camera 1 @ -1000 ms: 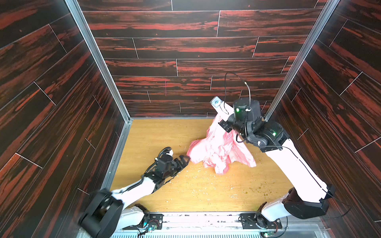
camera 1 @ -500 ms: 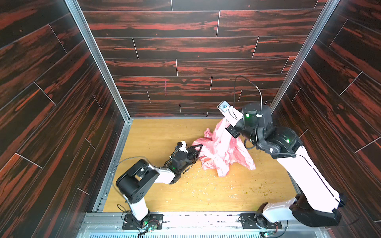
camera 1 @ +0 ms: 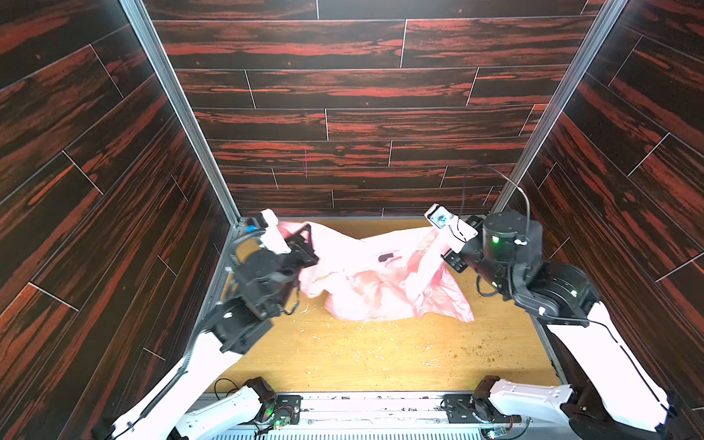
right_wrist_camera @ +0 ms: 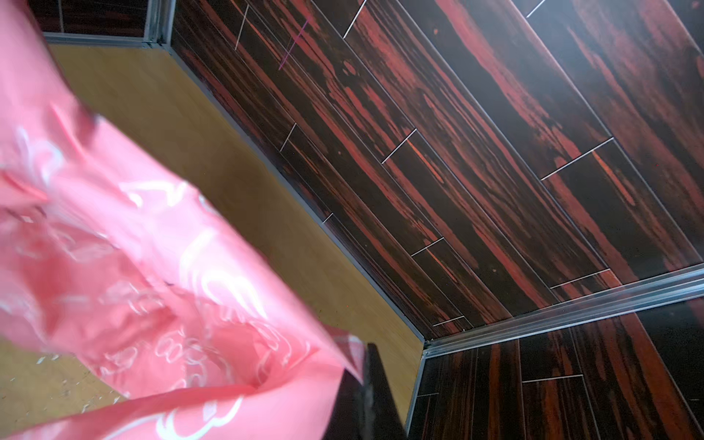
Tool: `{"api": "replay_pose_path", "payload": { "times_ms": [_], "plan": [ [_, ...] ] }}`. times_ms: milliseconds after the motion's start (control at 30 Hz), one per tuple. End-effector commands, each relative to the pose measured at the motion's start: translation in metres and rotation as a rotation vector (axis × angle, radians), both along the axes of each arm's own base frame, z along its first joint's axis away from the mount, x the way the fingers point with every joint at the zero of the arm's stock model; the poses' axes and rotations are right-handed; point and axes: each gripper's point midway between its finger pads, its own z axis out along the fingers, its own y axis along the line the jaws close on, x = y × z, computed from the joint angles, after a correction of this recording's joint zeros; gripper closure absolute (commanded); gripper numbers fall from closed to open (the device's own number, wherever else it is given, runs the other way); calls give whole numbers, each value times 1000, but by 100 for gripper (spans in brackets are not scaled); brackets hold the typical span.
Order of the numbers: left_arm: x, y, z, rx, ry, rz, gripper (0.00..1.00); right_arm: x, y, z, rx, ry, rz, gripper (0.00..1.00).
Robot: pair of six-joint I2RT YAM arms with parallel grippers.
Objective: Unzip the jacket
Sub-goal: Flatten out the jacket at the center of the board.
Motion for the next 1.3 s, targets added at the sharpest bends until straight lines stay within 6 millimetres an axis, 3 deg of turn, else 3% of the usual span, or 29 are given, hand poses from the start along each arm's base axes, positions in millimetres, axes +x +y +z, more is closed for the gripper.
{"api": "replay_pose_path", "payload": {
  "times_ms": [0, 133, 300, 367, 467, 533, 600, 667, 767, 867, 933, 1000, 1033, 1067, 1100, 1133, 1200, 1267],
  "plan": [
    [-22, 38, 6, 290, 42, 96, 100, -38, -10, 0, 83, 88, 78, 100],
    [-51, 56, 46, 360, -12, 67, 100, -76, -18, 0, 185, 127, 158, 100],
    [-74, 74, 93, 425, -105, 83, 100, -84, -38, 8, 207, 74, 131, 100],
    [-67, 78, 106, 480, -124, 140, 100, -75, -37, 10, 156, 37, 111, 100],
    [-27, 65, 103, 708, -40, 220, 100, -40, -32, -3, -2, 1, 5, 100],
    [15, 48, 85, 885, 72, 273, 100, -9, -33, -21, -82, 49, -73, 100],
    [71, 27, 45, 969, 200, 194, 100, 26, -38, -48, 22, 243, -93, 100],
    [128, 12, -9, 951, 343, 86, 100, 60, -48, -85, 128, 399, -102, 100],
    [206, -10, -104, 881, 518, -62, 100, 110, -58, -170, 97, 570, -150, 100],
    [268, -34, -199, 968, 641, -137, 100, 154, -68, -237, 156, 726, -203, 100],
    [299, -43, -241, 1002, 670, -147, 99, 180, -73, -275, 218, 812, -236, 100],
    [328, -43, -279, 994, 668, -110, 80, 201, -85, -307, 249, 880, -292, 100],
    [341, -38, -286, 1001, 655, -54, 56, 209, -93, -320, 249, 909, -331, 100],
    [352, -31, -284, 1017, 631, 13, 38, 218, -102, -333, 247, 931, -376, 100],
    [360, -27, -278, 1018, 601, 54, 30, 224, -109, -341, 255, 950, -408, 100],
    [369, -23, -268, 1000, 560, 90, 5, 231, -120, -349, 262, 963, -467, 100],
    [377, -16, -250, 969, 511, 138, 0, 241, -145, -359, 285, 991, -596, 91],
    [371, -6, -237, 977, 518, 177, 0, 239, -159, -362, 316, 1039, -667, 71]
  ]
}}
